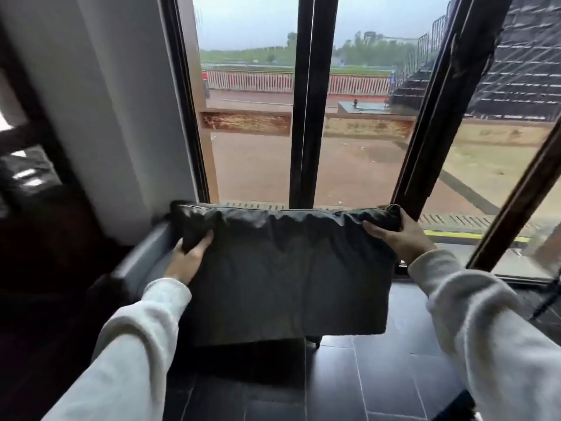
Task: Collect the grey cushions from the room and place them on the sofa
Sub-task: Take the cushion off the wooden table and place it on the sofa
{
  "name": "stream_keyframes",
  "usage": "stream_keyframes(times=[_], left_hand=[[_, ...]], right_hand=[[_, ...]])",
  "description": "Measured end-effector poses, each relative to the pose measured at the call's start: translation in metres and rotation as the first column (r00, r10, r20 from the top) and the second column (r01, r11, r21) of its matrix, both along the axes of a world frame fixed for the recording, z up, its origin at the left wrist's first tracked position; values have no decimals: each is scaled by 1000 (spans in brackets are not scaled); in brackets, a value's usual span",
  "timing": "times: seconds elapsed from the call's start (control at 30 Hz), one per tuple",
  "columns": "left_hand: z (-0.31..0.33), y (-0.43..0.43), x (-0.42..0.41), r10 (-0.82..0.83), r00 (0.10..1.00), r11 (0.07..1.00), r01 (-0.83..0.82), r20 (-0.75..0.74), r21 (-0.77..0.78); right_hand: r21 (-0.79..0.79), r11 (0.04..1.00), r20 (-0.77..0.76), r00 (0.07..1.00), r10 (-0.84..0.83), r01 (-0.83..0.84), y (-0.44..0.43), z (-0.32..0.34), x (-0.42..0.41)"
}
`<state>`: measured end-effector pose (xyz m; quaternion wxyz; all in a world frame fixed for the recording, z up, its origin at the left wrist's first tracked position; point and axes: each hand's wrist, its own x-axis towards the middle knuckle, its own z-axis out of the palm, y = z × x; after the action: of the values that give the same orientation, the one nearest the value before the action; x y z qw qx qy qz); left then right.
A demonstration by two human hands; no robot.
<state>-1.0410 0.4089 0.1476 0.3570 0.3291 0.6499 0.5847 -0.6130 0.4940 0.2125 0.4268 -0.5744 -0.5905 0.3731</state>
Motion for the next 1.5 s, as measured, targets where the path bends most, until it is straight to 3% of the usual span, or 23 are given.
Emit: stream_keyframes(times=[0.2, 0.33, 0.43, 0.63, 1.0, 1.3, 1.5], left_hand=[[1, 109, -75, 74, 981, 993, -89, -180, -76], [22, 178, -116, 88, 967, 988, -115, -240, -101], [20, 224, -141, 111, 982, 987, -127, -155, -97], [-28, 299, -167, 145, 989, 957, -146, -21, -252], [-127, 491, -217, -5, 998, 950, 25, 66, -311], [-288, 666, -253, -82, 950, 840, 228, 300, -492], [-379, 751, -247, -105, 921, 810, 298, 376, -505]], right_hand=[[-43, 999, -42, 999, 21, -23, 147, -48, -83], [-62, 997, -103, 993, -51, 45, 222, -57, -129], [-86, 991, -156, 981, -113, 100, 268, -59, -156], [-155, 980, -226, 961, -157, 124, 347, -98, -192], [-266, 923, 71, 961, -268, 277, 490, -192, -240], [-494, 783, 113, 921, -372, 377, 631, -339, -247], [-537, 730, 117, 894, -432, 422, 690, -419, -239]])
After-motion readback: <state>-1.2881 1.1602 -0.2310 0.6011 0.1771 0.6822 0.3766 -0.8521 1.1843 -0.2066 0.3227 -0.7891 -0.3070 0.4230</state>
